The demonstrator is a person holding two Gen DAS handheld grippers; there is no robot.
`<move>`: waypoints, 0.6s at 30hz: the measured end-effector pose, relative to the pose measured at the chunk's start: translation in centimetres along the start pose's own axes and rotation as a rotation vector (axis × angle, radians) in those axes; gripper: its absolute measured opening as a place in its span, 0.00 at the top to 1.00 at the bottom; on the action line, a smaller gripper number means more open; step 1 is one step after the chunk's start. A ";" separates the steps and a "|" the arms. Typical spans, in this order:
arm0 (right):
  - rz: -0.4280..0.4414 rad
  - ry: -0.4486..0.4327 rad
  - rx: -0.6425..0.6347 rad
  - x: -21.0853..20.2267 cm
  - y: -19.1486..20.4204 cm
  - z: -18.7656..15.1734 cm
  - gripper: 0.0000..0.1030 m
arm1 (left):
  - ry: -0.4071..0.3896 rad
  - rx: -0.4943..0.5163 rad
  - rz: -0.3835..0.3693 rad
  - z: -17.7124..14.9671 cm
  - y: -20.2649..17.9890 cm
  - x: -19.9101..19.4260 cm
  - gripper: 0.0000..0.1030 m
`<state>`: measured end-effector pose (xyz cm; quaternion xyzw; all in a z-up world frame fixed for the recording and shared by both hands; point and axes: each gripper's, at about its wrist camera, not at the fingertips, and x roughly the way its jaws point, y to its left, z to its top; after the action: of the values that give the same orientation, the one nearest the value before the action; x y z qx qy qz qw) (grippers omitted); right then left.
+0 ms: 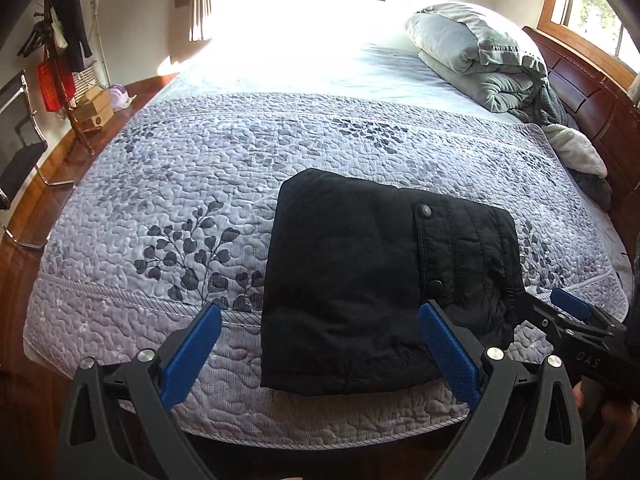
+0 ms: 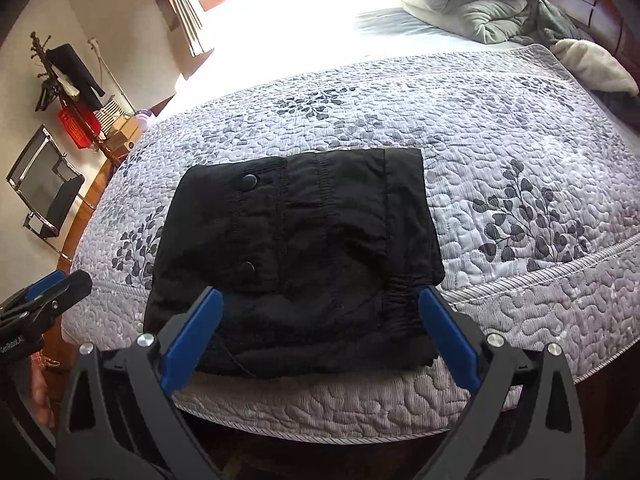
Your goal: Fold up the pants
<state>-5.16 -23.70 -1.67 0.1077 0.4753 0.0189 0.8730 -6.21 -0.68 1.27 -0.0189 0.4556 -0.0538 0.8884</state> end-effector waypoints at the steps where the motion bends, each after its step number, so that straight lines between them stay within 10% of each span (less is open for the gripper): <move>1: -0.007 0.001 -0.003 -0.1 0.2 0.0 0.04 | 0.005 0.005 -0.003 -0.1 0.0 0.0 0.04; 18: -0.033 0.082 0.070 3.3 -3.6 -1.1 0.04 | 0.119 -0.016 -0.012 -2.5 2.1 5.4 0.04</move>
<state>-4.48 -26.61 -5.72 0.1294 0.5129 -0.0078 0.8486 -4.95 0.81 -4.73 -0.0253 0.5078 -0.0567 0.8592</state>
